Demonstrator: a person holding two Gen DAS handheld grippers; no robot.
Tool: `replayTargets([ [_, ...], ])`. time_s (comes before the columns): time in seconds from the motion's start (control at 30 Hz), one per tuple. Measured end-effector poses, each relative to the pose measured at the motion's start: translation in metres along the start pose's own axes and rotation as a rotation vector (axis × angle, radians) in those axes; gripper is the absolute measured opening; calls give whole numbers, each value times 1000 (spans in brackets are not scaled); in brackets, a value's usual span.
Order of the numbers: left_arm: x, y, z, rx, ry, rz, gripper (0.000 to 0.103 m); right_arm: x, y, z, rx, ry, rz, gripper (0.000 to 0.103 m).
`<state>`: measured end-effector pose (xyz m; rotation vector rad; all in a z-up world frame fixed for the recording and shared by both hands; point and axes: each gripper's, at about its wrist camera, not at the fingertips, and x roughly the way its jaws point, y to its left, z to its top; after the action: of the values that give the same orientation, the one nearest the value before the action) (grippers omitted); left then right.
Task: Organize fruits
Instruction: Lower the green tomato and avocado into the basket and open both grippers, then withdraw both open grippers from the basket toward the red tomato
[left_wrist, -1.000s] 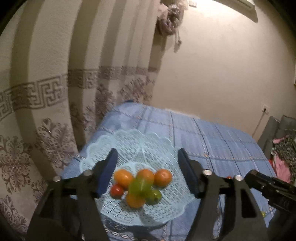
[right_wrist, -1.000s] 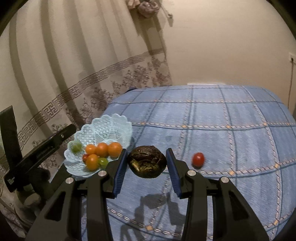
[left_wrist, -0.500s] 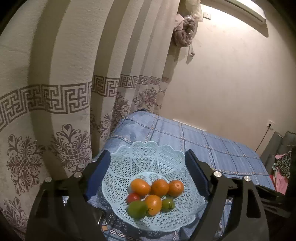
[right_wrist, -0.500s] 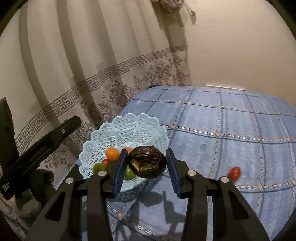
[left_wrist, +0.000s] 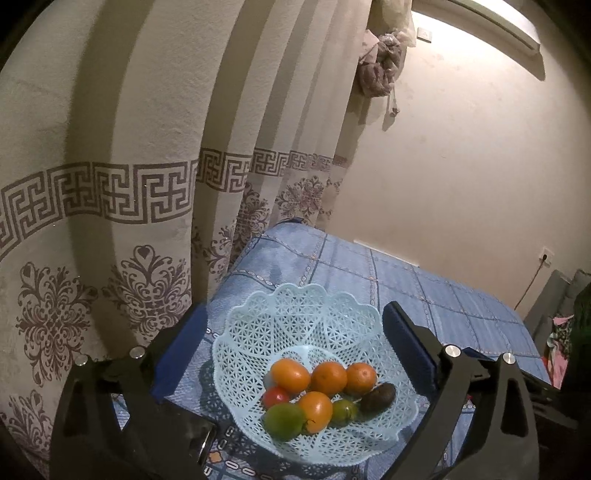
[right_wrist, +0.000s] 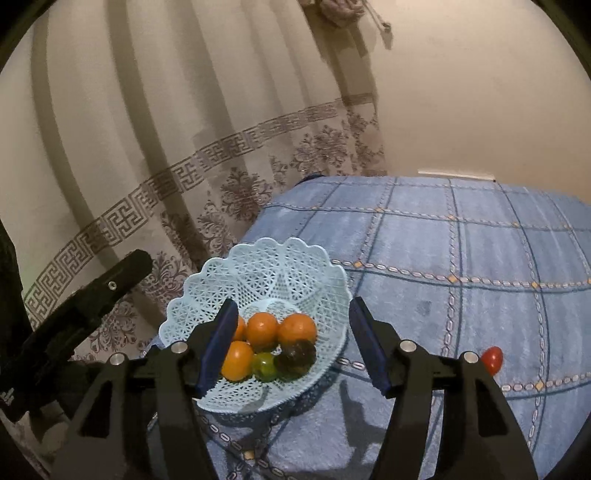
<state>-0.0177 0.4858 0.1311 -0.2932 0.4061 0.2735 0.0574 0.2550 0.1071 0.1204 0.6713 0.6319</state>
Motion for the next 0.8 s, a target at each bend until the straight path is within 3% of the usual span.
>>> replayTargets([
  [0.8,-2,-45,-16,84,34,-69,100,-42,-46,-26,111,-19,-78,63],
])
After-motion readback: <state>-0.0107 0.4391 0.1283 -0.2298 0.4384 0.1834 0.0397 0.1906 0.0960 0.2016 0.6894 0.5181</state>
